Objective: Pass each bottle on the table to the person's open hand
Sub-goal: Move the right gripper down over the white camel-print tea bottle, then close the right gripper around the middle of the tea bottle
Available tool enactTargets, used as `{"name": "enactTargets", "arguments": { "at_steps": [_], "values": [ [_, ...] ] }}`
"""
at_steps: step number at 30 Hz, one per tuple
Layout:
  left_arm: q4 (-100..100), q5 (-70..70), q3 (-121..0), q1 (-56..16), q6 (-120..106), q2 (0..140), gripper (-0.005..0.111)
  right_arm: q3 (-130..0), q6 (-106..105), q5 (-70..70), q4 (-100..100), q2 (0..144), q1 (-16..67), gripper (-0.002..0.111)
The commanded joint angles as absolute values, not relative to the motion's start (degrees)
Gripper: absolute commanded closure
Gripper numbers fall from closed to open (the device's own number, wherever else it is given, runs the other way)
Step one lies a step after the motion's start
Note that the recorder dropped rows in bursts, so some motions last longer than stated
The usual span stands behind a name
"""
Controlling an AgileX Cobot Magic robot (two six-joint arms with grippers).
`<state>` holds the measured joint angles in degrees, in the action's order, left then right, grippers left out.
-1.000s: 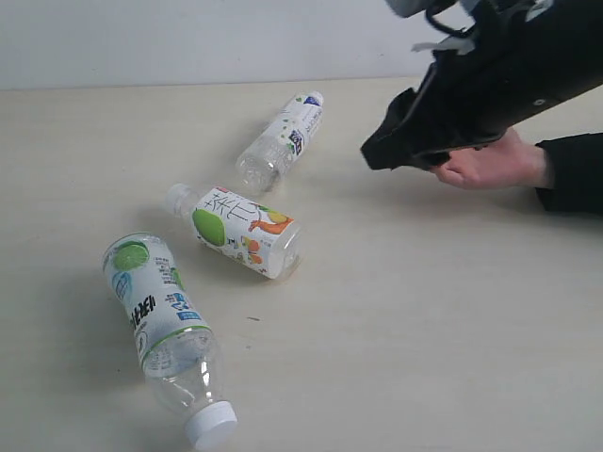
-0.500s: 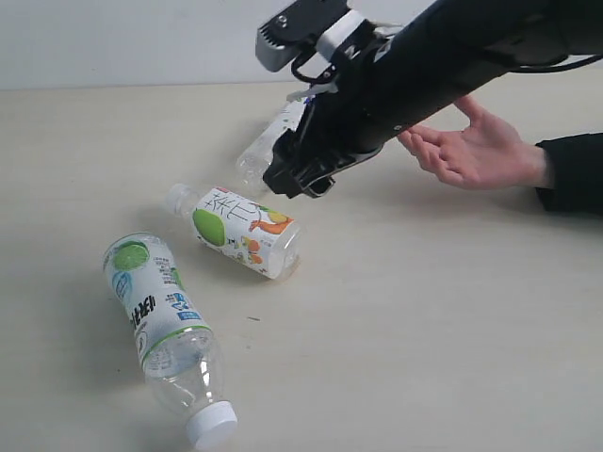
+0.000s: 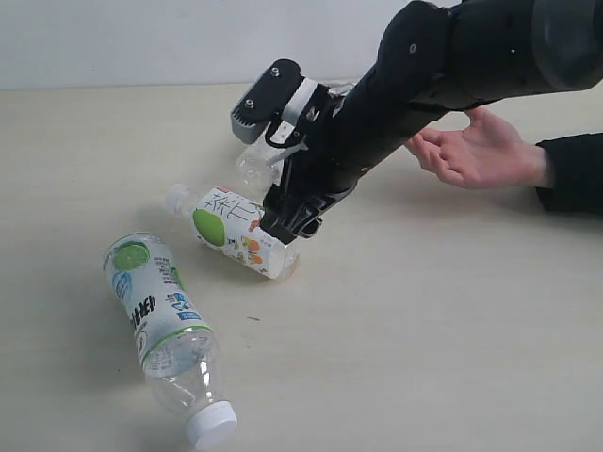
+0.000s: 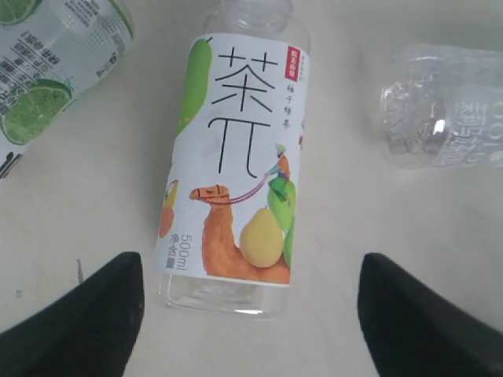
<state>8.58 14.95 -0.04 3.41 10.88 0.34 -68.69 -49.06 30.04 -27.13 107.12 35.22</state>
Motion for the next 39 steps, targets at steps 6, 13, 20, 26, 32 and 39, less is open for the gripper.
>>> {"name": "enactTargets", "arguments": {
  "at_steps": [6,13,20,26,32,39],
  "values": [
    [8.7,14.6,0.0,3.4,10.9,0.0,0.107,-69.1,-50.1,29.1,-26.7,108.4,36.1,0.036],
    [8.7,14.6,0.0,3.4,10.9,0.0,0.107,-69.1,-51.4,23.3,-27.4,110.2,38.7,0.036],
    [8.7,14.6,0.0,3.4,10.9,0.0,0.107,-69.1,-51.1,21.7,-28.4,110.8,38.7,0.036],
    [8.7,14.6,0.0,3.4,10.9,0.0,0.107,-69.1,-51.2,21.2,-28.4,111.8,38.7,0.036],
    [8.7,14.6,0.0,3.4,10.9,0.0,0.107,-69.1,-51.2,20.4,-28.3,111.8,38.7,0.036],
    [8.7,14.6,0.0,3.4,10.9,0.0,0.107,-69.1,-51.2,20.4,-28.3,111.8,38.7,0.036]
  ]
}}
